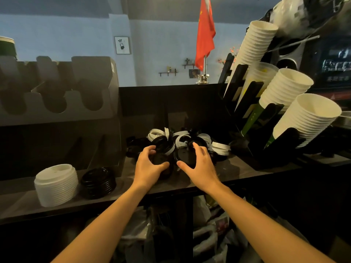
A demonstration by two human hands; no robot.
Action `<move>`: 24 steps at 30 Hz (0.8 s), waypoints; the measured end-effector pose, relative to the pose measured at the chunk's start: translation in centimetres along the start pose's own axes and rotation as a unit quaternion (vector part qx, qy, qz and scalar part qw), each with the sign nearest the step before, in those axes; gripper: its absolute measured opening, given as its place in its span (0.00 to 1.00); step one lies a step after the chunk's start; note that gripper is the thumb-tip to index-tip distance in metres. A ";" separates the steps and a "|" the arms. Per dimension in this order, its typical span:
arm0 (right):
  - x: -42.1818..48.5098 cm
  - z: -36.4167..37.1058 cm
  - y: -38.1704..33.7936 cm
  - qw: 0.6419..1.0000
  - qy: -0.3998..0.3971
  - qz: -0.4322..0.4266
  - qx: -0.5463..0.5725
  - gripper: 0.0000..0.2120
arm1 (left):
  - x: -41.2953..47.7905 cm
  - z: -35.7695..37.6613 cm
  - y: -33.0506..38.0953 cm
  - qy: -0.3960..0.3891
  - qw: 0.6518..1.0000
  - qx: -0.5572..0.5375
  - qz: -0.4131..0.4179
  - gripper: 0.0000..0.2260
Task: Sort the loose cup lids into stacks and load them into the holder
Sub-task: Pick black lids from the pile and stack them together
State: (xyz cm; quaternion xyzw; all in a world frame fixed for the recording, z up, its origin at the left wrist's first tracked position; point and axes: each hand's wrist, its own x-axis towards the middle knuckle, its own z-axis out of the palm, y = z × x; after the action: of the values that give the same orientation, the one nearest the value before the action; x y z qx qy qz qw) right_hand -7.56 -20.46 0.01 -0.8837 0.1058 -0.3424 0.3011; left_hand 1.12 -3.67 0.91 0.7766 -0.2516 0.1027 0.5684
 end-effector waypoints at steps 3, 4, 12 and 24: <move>0.7 0.6 -0.2 0.999 -0.019 -0.015 0.037 0.45 | 1.5 0.6 -0.3 0.041 0.994 -0.080 -0.056 0.30; 1.1 0.7 -0.3 0.998 -0.024 -0.024 0.046 0.46 | 2.0 0.9 -0.4 0.047 0.989 -0.119 -0.075 0.27; 3.7 2.6 0.4 0.994 -0.012 -0.081 0.072 0.43 | 3.8 2.9 -1.1 0.051 0.928 -0.320 -0.186 0.08; 3.1 2.2 0.6 0.993 -0.037 -0.092 0.072 0.45 | 2.7 3.0 -0.6 -0.083 0.902 -0.386 -0.175 0.15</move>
State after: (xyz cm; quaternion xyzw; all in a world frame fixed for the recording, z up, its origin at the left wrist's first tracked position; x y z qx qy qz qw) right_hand -3.79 -21.14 0.04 -0.8778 -0.0115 -0.3426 0.3347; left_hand 3.33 -7.03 0.62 0.5334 -0.1773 -0.1685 0.8097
